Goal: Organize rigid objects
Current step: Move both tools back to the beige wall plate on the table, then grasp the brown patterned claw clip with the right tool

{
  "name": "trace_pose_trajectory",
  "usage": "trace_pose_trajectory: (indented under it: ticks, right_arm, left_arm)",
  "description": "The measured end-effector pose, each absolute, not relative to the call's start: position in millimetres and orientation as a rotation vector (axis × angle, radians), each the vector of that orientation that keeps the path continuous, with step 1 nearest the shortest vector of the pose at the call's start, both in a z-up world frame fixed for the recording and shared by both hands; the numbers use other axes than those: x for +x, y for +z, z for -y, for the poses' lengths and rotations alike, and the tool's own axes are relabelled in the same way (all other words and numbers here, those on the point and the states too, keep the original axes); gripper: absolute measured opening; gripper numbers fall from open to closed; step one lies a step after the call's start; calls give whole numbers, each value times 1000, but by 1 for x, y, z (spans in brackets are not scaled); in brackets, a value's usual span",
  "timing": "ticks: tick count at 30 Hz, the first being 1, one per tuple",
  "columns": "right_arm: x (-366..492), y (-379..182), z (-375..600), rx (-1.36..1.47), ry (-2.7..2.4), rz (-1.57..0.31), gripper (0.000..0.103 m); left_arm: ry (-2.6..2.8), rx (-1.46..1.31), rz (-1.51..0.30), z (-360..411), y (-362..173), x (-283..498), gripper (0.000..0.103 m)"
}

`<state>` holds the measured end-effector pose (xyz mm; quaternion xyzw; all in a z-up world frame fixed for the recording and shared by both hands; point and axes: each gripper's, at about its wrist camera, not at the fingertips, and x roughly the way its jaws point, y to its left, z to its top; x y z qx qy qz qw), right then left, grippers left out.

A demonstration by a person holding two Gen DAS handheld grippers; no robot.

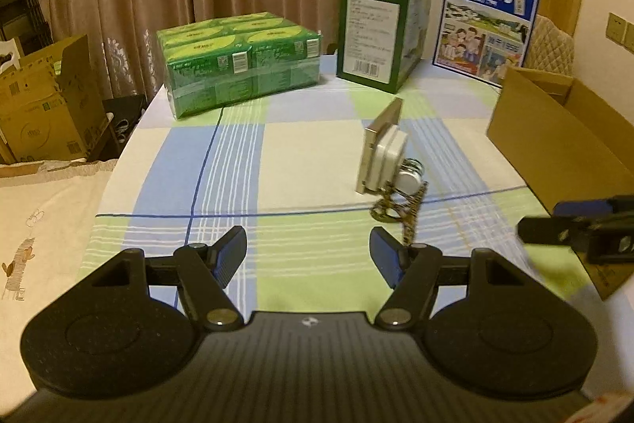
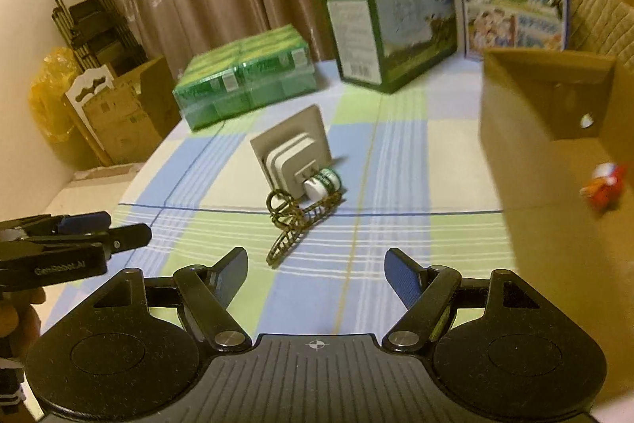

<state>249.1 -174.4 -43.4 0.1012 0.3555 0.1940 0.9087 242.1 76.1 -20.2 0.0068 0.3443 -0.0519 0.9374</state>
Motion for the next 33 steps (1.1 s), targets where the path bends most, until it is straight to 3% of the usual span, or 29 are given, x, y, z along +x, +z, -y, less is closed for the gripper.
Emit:
trace_pose_trajectory:
  ticks: [27, 28, 30, 33]
  right_arm:
    - [364, -110, 103, 260, 297, -805, 73]
    - [364, -110, 102, 250, 297, -804, 72]
    - [362, -109, 102, 225, 308, -806, 61]
    - [358, -108, 105, 204, 320, -820, 60]
  left_arm:
    - [-85, 39, -788, -104, -56, 330, 64]
    - [-84, 34, -790, -105, -57, 330, 64]
    - [-91, 26, -793, -104, -58, 331, 64]
    - [-116, 28, -792, -99, -58, 331, 64]
